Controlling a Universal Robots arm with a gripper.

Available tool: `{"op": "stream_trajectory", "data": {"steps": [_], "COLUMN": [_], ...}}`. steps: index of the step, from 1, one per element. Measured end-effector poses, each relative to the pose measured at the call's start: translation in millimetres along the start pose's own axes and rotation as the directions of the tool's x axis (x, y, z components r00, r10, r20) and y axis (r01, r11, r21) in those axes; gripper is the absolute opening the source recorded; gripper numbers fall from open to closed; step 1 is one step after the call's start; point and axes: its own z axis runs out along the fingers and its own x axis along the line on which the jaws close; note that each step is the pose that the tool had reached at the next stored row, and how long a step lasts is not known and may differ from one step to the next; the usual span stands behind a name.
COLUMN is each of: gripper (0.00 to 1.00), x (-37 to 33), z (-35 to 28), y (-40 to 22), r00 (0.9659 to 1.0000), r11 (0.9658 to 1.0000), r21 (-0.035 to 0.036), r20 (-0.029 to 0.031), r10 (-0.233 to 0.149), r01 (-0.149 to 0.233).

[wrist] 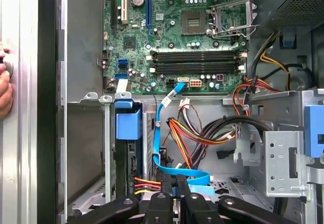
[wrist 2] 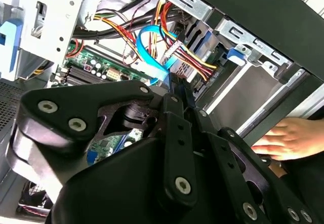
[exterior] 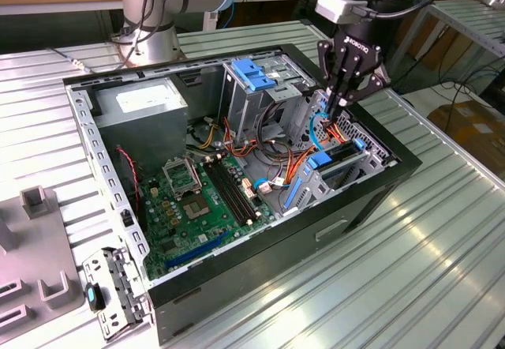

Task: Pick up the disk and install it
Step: 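Insert the second disk wire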

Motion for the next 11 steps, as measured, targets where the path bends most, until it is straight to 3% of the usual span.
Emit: {"op": "stream_trajectory", "data": {"steps": [4,5,8,11], "gripper": [0.20,0.26,0.26,0.16], "x": [-0.5,-0.6,-0.9,-0.7], "z": [4.9,5.7,8.0,8.6], "y": [-0.2,-0.2,-0.3,-0.3], "r00": [0.9999,0.9999,0.9999,0.9999], "r11": [1.0000,1.0000,1.0000,1.0000], "r21": [0.0003,0.0004,0.0015,0.0018], "r20": [-0.0105,-0.0118,-0.0168,-0.0170], "r10": [0.001,0.001,0.001,0.001], "r01": [-0.001,-0.001,-0.001,-0.001]}}
